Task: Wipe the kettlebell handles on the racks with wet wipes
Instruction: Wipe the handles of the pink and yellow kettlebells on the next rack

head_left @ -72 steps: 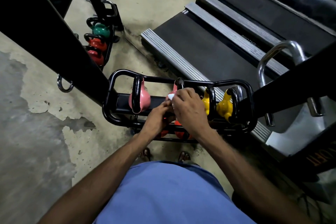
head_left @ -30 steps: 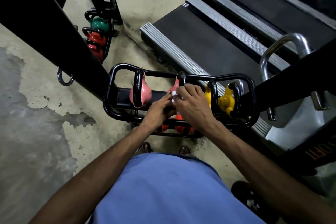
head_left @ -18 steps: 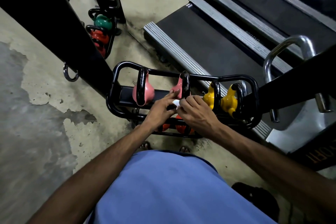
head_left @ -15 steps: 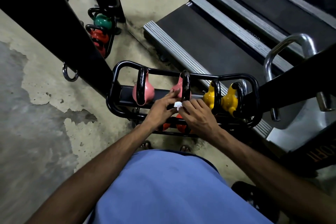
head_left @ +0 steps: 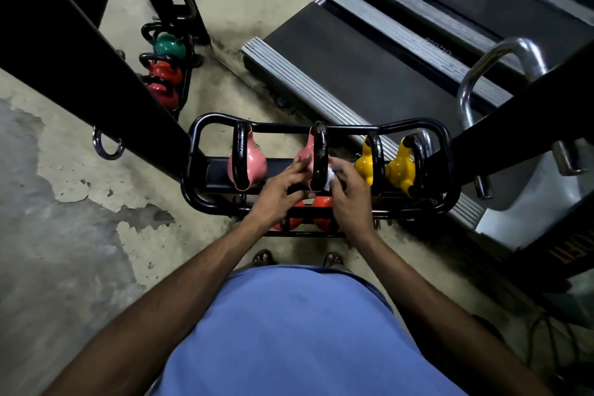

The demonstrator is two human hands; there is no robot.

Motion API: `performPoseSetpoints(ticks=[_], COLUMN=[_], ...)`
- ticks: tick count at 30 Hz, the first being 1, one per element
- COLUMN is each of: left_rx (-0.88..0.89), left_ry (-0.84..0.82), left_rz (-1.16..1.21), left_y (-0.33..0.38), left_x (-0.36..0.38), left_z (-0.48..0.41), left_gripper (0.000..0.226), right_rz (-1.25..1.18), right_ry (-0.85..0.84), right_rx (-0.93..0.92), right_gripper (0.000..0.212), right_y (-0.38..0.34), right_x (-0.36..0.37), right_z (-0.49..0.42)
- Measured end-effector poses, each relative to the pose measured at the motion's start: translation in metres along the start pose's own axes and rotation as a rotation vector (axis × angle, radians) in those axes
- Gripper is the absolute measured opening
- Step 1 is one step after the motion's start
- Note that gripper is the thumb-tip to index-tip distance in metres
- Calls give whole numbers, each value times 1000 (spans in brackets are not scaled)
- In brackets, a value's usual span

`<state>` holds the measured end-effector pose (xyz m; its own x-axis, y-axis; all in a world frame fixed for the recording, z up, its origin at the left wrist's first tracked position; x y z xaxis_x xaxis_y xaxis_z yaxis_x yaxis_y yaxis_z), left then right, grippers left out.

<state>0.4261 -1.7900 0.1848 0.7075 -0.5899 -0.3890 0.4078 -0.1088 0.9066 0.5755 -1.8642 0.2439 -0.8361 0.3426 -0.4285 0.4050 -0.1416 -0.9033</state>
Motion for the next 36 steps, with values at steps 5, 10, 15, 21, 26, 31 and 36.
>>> performPoseSetpoints(ticks=[5,10,15,21,26,31,36], left_rx=[27,14,5,-2,5,40,86], left_ry=[23,20,11,-13,-12,-27,1], left_rz=[29,36,4,-14,-1,-41,-92], left_y=[-5,-7,-3,-1,-2,-4,-1], left_x=[-4,-1,0,-2,-2,-2,-1], left_z=[-1,-1,-1,-1,-2,-2,-3], left_gripper=[32,33,36,52,53,52,58], right_rz=[-316,-343,-377,-272,273,901,1214], right_ry=[-231,-427,-468,-82,-1,-121,-286], right_rx=[188,345,385,276,-283,-833,-888], right_gripper=[35,39,36,8,16,20,36], right_y=[-15,-15,-8,6,-12,-25,-35], right_x=[6,2,0,0,-2,10,26], right_z=[-29,-33,-39,-15,8,14,-8])
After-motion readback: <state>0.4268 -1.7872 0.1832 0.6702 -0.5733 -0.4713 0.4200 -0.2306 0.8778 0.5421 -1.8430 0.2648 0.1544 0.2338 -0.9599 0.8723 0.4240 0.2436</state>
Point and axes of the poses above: each hand's wrist, its own z-axis away from the middle knuckle, its own x-axis out of the palm, y = z × x, the point moved 5 cm from there along -z, towards the middle knuckle, and after that the axes turned 2 degrees about -x, right-handed, at the moved point
